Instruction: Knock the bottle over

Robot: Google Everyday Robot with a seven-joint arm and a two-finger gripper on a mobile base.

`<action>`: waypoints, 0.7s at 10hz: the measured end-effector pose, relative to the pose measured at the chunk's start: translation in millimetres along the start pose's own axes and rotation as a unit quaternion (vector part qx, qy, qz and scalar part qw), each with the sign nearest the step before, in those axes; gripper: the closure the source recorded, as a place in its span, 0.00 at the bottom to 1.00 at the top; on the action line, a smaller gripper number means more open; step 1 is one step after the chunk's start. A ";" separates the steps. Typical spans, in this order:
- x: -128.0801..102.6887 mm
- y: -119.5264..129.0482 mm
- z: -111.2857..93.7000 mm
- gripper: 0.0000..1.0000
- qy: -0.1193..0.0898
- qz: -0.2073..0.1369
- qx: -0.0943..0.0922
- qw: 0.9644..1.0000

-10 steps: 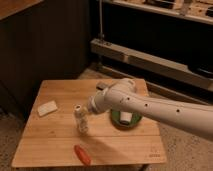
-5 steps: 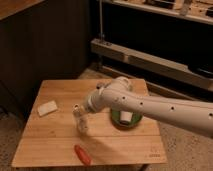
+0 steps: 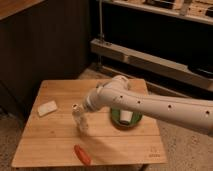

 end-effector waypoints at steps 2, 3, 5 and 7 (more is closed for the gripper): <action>4.6 -0.5 5.1 0.85 -0.003 0.003 -0.007 1.000; 8.4 -2.6 8.7 0.85 -0.003 0.001 -0.007 1.000; 8.7 -1.5 9.7 0.85 -0.004 0.004 -0.012 1.000; 15.1 -3.0 15.7 0.85 -0.006 0.006 -0.012 1.000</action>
